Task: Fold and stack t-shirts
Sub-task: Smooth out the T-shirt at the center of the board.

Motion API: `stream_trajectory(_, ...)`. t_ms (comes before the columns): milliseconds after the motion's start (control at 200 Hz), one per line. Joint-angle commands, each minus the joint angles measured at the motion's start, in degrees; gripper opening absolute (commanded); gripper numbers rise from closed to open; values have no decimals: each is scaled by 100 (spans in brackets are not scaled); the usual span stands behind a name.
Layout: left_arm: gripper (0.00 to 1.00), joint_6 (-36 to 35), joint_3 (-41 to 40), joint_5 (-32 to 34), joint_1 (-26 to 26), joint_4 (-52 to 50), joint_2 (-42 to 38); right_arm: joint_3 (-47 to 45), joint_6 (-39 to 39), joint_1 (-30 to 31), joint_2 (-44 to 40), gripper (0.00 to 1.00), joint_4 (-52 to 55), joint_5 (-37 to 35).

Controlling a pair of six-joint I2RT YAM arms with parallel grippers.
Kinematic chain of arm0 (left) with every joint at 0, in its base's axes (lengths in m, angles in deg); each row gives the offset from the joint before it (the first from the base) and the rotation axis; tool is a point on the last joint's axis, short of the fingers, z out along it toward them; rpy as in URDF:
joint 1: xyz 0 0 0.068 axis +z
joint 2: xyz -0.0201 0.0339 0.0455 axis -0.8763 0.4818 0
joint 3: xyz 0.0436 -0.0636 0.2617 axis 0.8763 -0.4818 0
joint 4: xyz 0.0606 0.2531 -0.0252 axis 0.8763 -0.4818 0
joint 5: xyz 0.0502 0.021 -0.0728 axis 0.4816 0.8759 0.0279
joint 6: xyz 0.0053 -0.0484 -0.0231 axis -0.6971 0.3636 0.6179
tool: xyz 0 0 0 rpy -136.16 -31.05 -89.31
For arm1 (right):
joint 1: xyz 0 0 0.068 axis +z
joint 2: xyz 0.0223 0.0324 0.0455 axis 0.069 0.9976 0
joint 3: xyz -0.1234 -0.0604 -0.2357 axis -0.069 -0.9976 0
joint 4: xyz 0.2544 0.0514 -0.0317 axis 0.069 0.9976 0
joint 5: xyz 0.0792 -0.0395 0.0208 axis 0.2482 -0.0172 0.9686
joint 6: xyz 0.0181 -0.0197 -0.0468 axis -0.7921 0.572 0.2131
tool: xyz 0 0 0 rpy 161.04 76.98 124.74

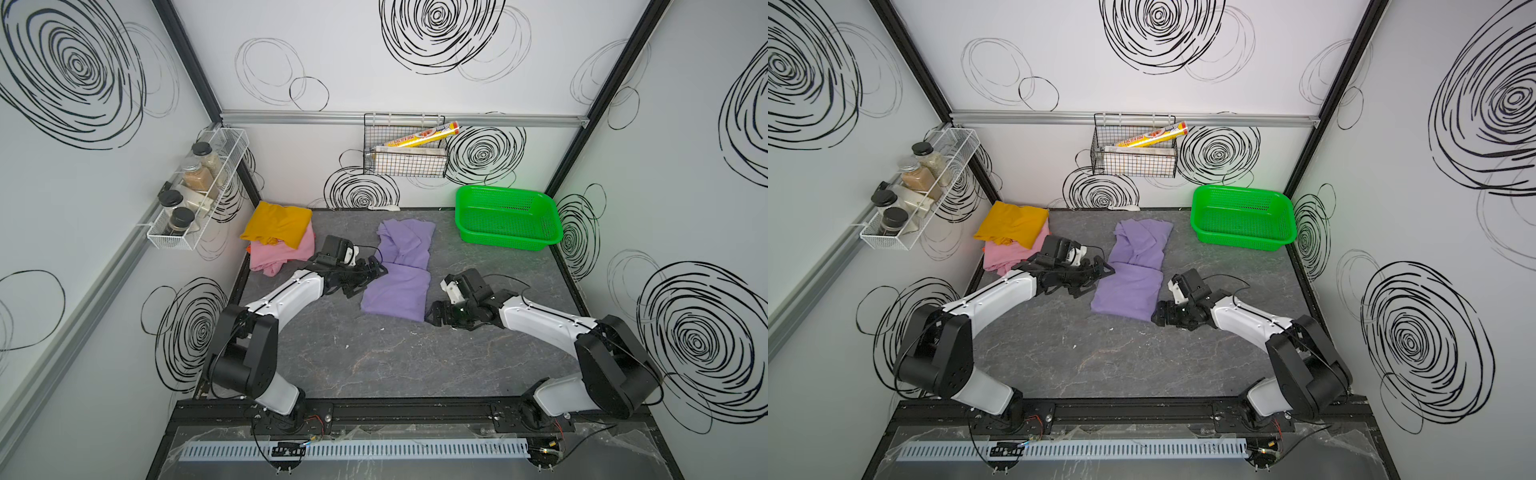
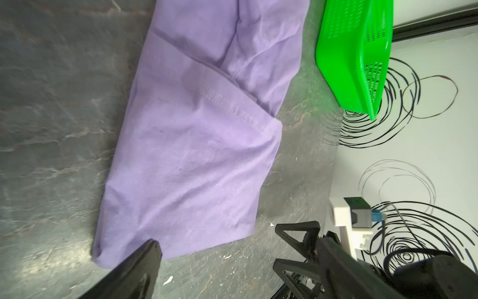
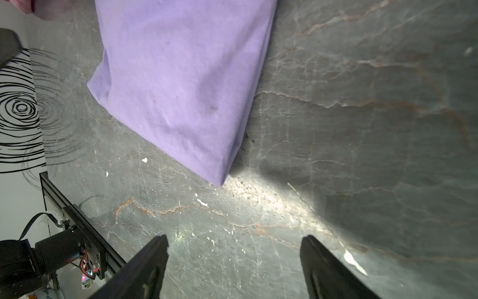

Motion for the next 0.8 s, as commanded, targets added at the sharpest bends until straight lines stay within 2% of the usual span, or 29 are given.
stream_trajectory(0,99,-389,-24,435,113,-567,-48,122,92,-12,-41,85,97,-5)
stream_trajectory(330,99,-544,-963,678,201,-271,-40,-33,8,-11,-157,84,38,30)
stream_trajectory(796,99,41,-2031,-190,361,1216,237,-189,-86,-14,-319,84,-5,33)
